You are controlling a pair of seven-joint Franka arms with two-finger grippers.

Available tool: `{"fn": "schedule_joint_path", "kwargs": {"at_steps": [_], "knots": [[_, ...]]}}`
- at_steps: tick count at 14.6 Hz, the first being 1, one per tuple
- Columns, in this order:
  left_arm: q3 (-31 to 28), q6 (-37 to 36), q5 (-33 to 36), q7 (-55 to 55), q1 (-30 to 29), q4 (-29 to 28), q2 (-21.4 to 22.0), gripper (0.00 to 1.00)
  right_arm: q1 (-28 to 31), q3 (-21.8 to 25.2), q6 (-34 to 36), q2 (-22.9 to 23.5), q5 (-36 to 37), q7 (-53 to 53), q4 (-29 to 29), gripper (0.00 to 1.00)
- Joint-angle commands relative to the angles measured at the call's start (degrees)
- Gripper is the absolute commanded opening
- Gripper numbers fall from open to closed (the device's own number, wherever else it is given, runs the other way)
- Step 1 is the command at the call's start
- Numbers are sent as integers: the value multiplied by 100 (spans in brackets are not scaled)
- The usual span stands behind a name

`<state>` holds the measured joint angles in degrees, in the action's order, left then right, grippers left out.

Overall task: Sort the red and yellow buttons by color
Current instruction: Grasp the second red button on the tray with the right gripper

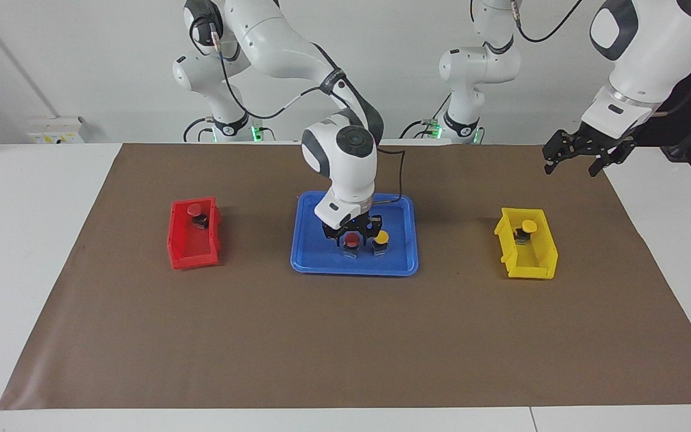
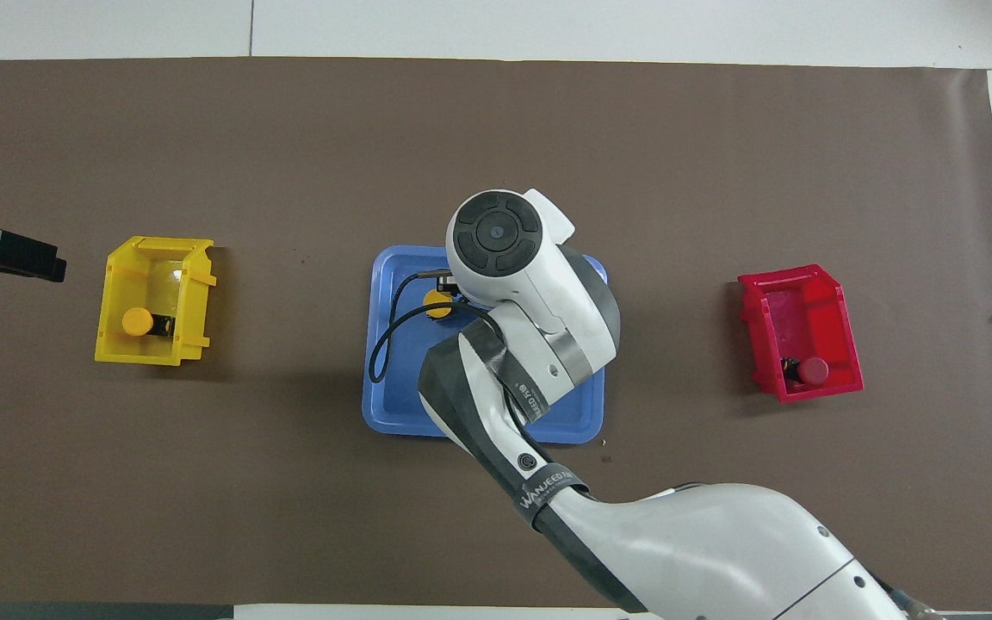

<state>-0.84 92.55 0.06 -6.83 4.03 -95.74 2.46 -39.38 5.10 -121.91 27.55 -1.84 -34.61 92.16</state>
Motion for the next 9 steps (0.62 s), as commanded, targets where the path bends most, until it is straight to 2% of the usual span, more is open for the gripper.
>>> {"fn": "schedule_joint_path", "kwargs": {"at_steps": [1,4,5,8,9], "knots": [[-31,80,81,-11,54,-41,27,100,0,-44,-420,-285,-10,-28,565,68],[-31,123,81,-20,37,-50,27,100,0,-44,-474,-294,-18,-28,645,64],[-31,184,81,-11,37,-50,27,100,-8,-44,-474,-303,-19,-28,654,57],[-31,194,81,-11,37,-76,27,100,-9,-53,-431,-311,-36,-37,610,25],[-31,289,73,-2,37,-137,35,100,0,-45,-387,-303,-123,-37,558,20]]}}
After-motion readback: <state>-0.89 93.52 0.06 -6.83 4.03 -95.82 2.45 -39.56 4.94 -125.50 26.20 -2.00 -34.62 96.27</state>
